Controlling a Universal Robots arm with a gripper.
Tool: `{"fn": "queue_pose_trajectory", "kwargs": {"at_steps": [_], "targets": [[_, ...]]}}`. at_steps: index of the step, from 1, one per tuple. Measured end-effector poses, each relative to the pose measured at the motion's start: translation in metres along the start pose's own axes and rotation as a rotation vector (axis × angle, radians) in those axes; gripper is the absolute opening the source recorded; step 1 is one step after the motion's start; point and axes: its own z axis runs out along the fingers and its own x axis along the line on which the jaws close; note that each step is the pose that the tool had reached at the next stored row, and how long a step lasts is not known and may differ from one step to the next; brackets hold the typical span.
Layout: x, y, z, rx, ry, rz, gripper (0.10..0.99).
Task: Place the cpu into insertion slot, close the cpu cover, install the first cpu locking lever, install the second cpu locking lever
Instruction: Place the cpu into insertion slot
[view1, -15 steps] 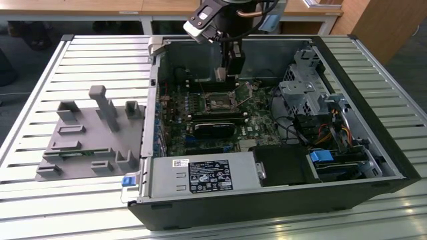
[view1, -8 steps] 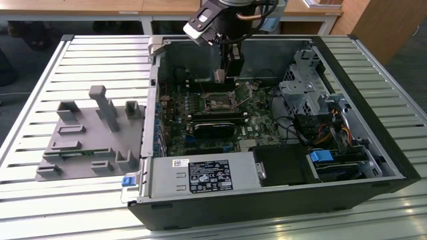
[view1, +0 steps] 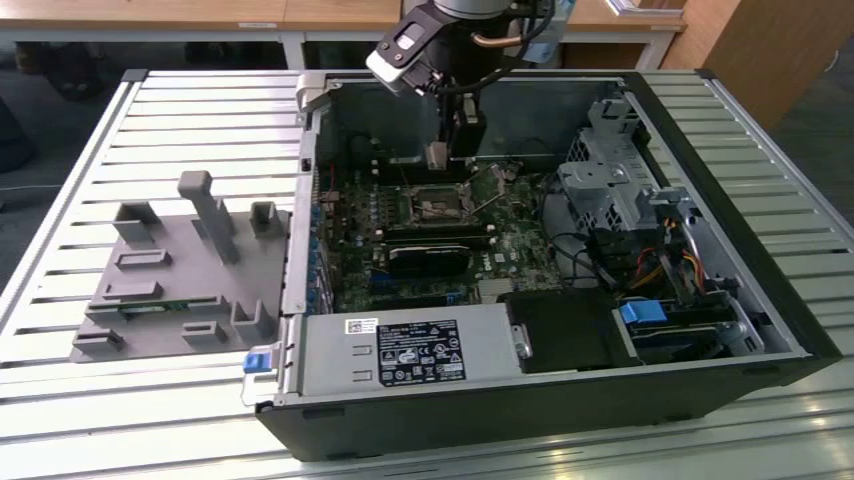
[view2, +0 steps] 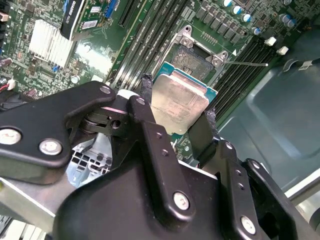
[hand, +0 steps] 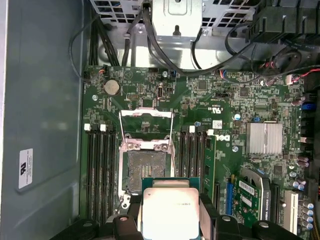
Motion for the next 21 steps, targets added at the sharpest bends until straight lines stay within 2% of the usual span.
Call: {"fn": "queue_pose_trajectory", "kwargs": {"at_steps": [6,15,21], "targets": [[0.0000,0.0000,0.0046,0.015,0.0002,0.000,0.537],[0.0000,0.0000,0.0121,0.031,0.0004,0.000,0.537],[0.0000,0.0000,0.0172,0.052,0.0006,0.000,0.537]]}}
